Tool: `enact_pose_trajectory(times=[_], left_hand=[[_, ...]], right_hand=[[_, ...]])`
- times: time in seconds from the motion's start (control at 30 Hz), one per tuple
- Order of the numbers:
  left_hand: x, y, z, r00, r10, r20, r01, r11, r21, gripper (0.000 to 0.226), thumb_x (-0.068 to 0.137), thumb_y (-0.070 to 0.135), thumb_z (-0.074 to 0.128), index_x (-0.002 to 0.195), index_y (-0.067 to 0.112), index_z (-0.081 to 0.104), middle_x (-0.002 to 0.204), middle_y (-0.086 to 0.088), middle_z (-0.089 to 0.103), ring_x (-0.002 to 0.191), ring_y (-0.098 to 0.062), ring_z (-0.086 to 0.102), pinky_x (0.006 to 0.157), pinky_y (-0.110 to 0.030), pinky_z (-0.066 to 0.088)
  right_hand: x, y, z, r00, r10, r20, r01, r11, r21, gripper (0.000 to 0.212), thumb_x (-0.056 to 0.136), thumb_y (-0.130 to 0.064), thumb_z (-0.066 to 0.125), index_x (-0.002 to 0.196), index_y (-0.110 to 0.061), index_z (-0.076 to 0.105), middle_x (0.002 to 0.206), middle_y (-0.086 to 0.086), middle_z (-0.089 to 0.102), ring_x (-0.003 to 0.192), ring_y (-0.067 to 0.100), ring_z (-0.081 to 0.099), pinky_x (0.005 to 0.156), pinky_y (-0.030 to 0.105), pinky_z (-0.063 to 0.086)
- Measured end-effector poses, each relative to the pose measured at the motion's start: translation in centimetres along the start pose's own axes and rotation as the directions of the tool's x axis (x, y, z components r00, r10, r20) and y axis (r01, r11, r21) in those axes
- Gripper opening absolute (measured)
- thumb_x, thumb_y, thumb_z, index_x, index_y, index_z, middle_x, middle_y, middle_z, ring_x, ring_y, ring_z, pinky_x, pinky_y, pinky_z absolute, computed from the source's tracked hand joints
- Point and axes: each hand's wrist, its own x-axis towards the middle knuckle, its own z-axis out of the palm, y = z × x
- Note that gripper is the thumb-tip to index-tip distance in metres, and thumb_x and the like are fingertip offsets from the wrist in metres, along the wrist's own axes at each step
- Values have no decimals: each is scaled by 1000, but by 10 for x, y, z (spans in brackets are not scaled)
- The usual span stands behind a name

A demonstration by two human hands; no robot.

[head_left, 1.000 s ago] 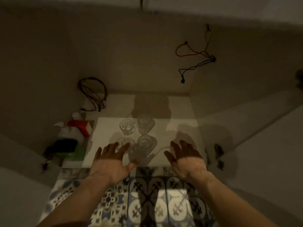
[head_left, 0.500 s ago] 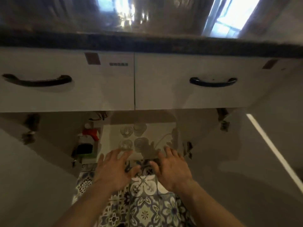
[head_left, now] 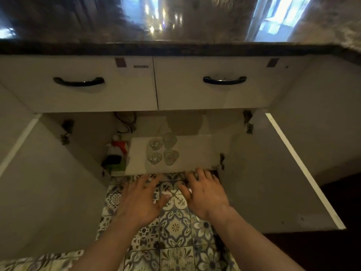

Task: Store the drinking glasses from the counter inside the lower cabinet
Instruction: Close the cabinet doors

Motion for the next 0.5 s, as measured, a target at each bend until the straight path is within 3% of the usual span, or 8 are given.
enact_pose_trajectory(times=[0.13,0.27,0.37,0.5], left_hand=[[-10,-21,-9,1000,4,-26,-6,997,-76,75,87,79,27,153,44,20,157,2,31,141,-21,30,117,-44,24],[-20,-67,-30,994,-26,-106,9,987,-161,64,88,70,40,145,41,38,143,0,50,123,-21,50,100,-45,45],[-30,-125,-52,962,-127,-242,105,989,-99,62,84,71,38,137,38,46,131,-6,59,112,-28,58,90,-49,51],[-47,-218,-78,861,-301,-409,328,945,-6,70,82,70,42,141,31,41,136,-16,52,121,-42,50,97,-60,46]], right_hand=[[-6,3,-1,1000,-1,-20,4,982,187,57,102,-59,26,145,-26,42,142,4,43,128,26,44,105,43,43],[-10,34,-12,993,90,-74,-58,931,360,53,99,-59,37,140,-28,49,135,-1,50,119,22,54,98,40,49],[-19,78,-25,962,207,-180,-157,954,254,48,98,-52,48,139,-26,51,133,2,52,115,22,56,93,39,51],[-38,138,-48,836,420,-352,-427,902,62,55,91,-46,60,138,-19,50,134,18,53,118,38,52,96,52,49]])
